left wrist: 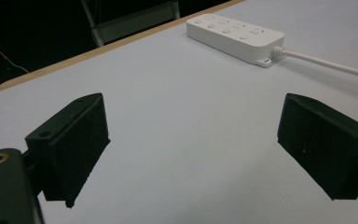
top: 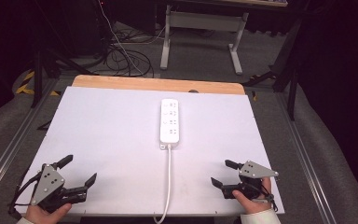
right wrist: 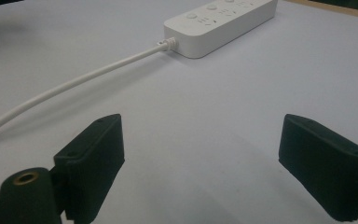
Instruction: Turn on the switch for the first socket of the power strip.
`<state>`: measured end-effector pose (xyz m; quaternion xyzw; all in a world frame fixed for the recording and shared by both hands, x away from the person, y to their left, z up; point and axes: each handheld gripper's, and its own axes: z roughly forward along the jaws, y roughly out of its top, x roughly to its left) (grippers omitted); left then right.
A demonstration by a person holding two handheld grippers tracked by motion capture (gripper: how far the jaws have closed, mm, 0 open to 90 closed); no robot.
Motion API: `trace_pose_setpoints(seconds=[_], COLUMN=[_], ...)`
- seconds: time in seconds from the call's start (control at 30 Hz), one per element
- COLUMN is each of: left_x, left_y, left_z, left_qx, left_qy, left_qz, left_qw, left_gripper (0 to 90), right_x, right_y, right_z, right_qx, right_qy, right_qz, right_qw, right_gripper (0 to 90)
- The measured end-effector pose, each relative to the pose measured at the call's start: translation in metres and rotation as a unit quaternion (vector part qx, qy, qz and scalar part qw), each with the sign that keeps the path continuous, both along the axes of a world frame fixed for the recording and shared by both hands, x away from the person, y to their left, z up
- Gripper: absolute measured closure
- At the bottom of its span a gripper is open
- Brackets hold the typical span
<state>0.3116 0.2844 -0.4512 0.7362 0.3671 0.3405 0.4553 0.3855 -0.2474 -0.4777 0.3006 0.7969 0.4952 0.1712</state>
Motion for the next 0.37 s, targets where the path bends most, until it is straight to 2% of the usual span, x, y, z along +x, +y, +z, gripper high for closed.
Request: trace_pose_setpoints(seconds=[0.13,0.37], left_x=[-0.0001,0.0012], left_y=[-0.0002,0.0003], left_z=[-0.0002,-0.0004], left_qx=[0.001,-0.021], left_qy=[0.0,0.015], left_qz=[-0.001,-0.01], left_qw=[1.0,0.9996], left_gripper=[9.3,7.7], right_x=[0.0,0.0001], right_y=[0.0009,0.0025], right_z=[-0.0004,-0.001], right_qx=[-0.002,-0.006], right_qy=[-0.001,0.0], right_qz=[0.002,0.008], right_qw=[1.0,0.9999], right_gripper=[14.5,14.5])
